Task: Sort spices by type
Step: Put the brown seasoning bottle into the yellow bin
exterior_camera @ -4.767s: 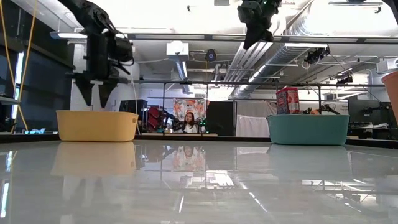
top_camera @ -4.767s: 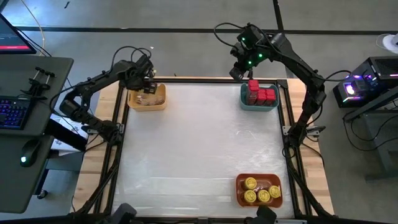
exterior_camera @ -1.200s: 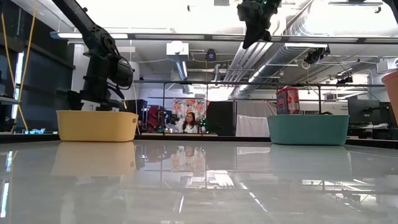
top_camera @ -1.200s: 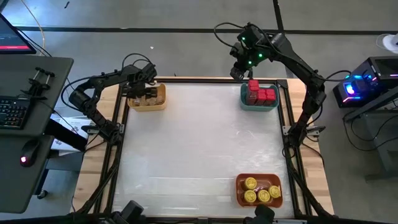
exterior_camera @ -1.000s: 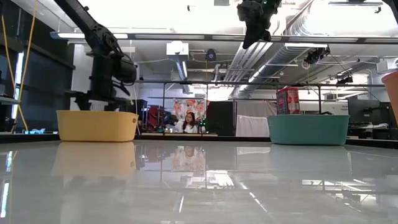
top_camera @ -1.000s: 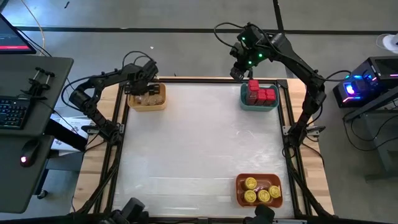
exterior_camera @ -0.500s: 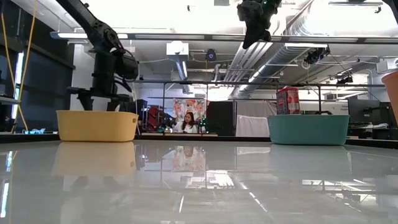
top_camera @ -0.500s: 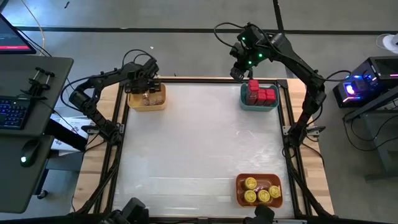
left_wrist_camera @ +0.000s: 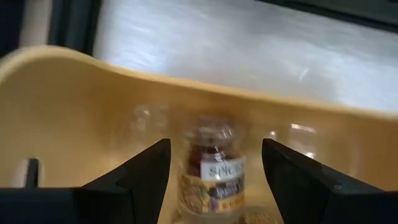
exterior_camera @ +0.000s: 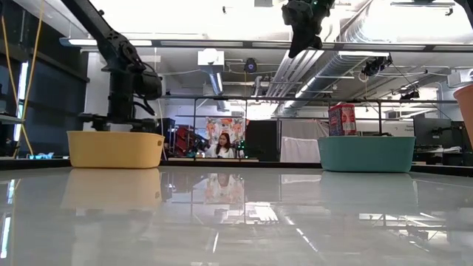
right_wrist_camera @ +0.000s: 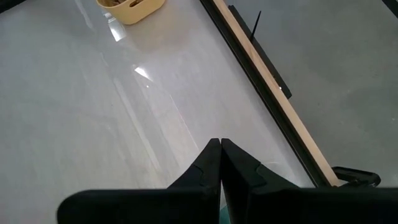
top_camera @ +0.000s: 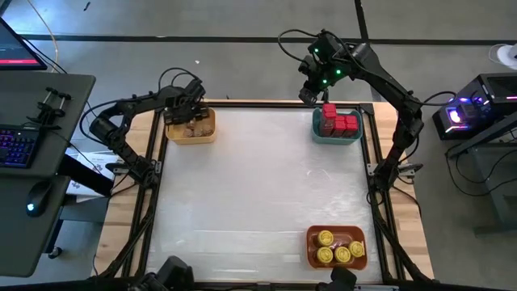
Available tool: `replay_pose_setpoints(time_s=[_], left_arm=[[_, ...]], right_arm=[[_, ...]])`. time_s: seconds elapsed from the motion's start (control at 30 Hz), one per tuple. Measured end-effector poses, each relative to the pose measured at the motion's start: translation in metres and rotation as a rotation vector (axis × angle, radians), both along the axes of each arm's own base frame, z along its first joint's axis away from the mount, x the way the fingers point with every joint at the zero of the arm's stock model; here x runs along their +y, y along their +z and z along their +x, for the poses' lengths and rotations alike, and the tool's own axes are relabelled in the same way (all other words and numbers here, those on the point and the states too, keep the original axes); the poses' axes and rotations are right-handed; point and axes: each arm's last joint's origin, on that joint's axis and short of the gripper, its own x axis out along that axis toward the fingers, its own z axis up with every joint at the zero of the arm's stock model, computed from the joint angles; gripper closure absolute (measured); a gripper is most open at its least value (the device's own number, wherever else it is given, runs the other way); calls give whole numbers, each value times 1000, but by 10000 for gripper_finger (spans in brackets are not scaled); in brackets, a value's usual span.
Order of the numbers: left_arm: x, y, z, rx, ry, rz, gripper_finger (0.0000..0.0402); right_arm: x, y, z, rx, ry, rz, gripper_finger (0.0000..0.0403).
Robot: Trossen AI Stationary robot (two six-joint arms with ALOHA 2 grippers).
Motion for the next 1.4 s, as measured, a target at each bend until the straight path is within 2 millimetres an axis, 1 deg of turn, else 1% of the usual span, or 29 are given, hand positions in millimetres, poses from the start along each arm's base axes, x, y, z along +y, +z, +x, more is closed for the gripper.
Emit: replay_pose_setpoints(time_s=[0.13,0.37,0.5,0.77,0.9,1.03,1.23,1.4], left_arm=[[3,0,-4,0,19,9,165],[2,-1,-2,-15,-17,-14,165],[0,-6,-2,20,-11,-50,165],[-1,-8,-2,30,-3,-49,165],[-4,-16,-3,12,21,-58,167],[-9,-22,-1,-6,10,-67,189],[-9,-21,0,5,-19,-41,248],[-9,-11,-2,41,-61,16,250]], right_arm=[[0,0,0,0,0,0,403],[0,0,0,0,0,1,403],[0,0,0,0,0,1,403],[0,0,0,-1,1,1,403],[0,0,0,-2,1,1,403],[0,0,0,-2,1,2,403],[0,0,0,-3,1,2,403],[0,0,0,-3,-2,3,403]])
